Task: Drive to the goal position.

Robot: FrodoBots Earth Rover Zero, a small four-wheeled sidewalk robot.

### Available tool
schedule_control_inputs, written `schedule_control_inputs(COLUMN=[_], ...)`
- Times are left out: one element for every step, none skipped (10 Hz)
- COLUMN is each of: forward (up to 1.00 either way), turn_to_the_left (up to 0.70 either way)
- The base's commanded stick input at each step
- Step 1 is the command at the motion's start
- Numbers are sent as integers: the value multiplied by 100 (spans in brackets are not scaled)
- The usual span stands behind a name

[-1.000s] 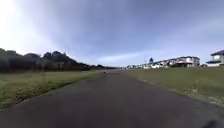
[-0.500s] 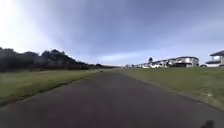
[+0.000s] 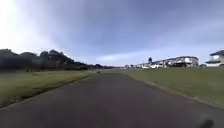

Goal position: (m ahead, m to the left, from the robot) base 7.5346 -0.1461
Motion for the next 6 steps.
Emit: schedule_control_inputs(forward=[100, 100, 100, 100, 100, 100], turn_to_the_left=[0, 0, 0, 0, 0, 0])
